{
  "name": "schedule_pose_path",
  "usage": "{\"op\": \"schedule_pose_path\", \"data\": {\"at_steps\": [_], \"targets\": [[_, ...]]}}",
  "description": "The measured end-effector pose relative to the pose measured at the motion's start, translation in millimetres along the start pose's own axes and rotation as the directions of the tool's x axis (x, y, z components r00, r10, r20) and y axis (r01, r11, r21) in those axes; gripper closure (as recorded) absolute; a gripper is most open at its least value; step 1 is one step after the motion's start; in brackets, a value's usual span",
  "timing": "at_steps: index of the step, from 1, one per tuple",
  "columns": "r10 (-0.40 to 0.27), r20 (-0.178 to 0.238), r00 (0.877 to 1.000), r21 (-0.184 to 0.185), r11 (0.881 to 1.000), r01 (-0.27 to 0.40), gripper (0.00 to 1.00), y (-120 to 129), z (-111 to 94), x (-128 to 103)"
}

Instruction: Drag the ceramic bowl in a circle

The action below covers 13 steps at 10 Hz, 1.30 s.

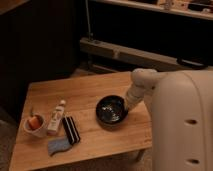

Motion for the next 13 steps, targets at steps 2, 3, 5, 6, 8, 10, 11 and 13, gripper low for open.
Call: {"op": "schedule_pose_path", "data": {"at_steps": [2, 3, 5, 6, 8, 10, 11, 13], "targets": [[-0.067, 0.015, 0.998, -0.001, 0.998, 0.067, 0.86, 7.1, -15.1, 39.6], [-0.104, 0.021, 0.994, -0.004, 0.995, 0.104, 0.86, 17.8, -15.5, 50.4], [-0.201, 0.042, 0.979, -0.022, 0.979, 0.202, 0.86, 51.0, -20.1, 65.0], [-0.243, 0.051, 0.969, -0.031, 0.969, 0.245, 0.86, 69.6, -22.3, 64.4], [-0.318, 0.059, 0.946, -0.047, 0.946, 0.321, 0.86, 106.7, -22.3, 59.3], [-0.358, 0.055, 0.932, -0.056, 0.931, 0.360, 0.86, 126.8, -17.0, 58.2], [-0.382, 0.048, 0.923, -0.064, 0.921, 0.385, 0.86, 141.6, -9.9, 56.4], [-0.395, 0.037, 0.918, -0.077, 0.915, 0.396, 0.86, 152.8, -1.2, 53.1]]}}
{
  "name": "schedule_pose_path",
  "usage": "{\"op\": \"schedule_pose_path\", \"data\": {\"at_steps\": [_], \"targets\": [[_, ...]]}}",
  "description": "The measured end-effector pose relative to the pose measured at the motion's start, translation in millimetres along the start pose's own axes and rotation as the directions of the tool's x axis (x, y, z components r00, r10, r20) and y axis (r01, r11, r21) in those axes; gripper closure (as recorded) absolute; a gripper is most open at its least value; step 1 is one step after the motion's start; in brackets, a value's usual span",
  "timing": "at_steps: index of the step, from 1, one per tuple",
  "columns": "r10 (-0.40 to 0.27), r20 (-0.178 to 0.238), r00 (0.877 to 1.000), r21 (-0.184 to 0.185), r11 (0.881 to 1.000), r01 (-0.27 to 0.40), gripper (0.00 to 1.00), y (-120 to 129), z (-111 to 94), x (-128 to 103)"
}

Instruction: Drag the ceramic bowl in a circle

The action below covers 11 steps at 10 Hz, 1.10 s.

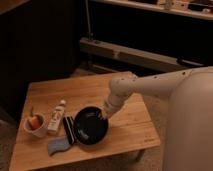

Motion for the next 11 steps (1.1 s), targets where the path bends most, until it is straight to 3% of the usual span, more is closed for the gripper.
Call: {"op": "schedule_pose_path", "data": {"at_steps": [5, 9, 11], "targets": [[0.024, -0.006, 1.000, -0.035, 0.999, -0.024, 0.86, -1.8, 13.7, -36.7], [0.063, -0.020, 0.998, -0.039, 0.997, -0.064, 0.86, -16.6, 27.6, -80.8], [0.083, -0.025, 0.996, -0.034, 0.996, -0.084, 0.86, -24.0, 32.2, -90.7]]}}
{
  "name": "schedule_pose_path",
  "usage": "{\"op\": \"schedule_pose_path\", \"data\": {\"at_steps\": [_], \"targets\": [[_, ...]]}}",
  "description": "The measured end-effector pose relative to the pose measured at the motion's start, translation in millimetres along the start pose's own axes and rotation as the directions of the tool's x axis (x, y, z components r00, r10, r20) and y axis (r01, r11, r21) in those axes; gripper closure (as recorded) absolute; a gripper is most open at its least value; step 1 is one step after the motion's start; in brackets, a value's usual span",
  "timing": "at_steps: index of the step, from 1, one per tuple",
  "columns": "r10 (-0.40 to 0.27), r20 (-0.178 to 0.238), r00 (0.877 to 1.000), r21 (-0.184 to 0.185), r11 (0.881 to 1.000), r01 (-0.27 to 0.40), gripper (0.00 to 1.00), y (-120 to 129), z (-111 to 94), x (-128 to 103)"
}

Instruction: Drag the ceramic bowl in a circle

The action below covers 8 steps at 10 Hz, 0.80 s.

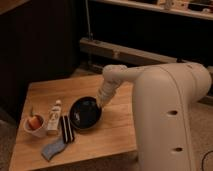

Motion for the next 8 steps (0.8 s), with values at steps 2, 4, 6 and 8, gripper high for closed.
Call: {"op": "schedule_pose_path", "data": {"at_steps": [2, 4, 6, 8], "targets": [[0.044, -0.020, 0.999, 0.014, 0.999, -0.044, 0.86, -17.3, 7.7, -12.5], [0.103, -0.029, 0.994, 0.030, 0.994, -0.102, 0.86, -44.5, 8.1, -14.8], [0.160, -0.031, 0.987, 0.038, 0.987, -0.158, 0.86, -70.5, 5.1, -11.2], [0.225, -0.029, 0.974, 0.048, 0.973, -0.224, 0.86, -96.3, -0.8, -2.9]]}}
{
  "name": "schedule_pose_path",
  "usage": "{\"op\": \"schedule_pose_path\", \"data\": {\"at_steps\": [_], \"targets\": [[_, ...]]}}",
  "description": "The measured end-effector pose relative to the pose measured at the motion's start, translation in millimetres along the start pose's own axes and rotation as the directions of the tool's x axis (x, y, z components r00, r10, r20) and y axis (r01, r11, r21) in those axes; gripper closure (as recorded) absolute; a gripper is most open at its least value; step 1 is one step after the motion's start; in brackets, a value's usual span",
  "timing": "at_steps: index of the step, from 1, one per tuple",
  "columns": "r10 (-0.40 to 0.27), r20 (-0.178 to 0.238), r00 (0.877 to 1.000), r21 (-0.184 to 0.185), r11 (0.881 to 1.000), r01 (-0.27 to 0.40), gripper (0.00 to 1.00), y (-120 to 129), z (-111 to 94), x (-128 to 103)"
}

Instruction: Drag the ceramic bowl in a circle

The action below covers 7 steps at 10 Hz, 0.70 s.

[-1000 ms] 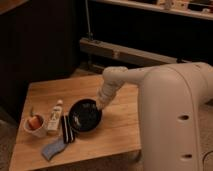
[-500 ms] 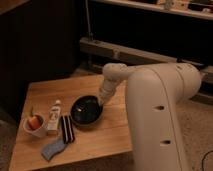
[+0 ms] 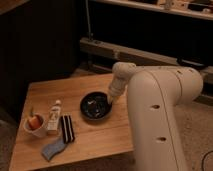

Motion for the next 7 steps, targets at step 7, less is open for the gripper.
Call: {"op": "schedule_pose_path", "data": {"at_steps": [7], "targets": [[0.155, -0.012, 0.988, 0.077, 0.985, -0.153, 0.86, -86.0, -20.4, 67.2]]}}
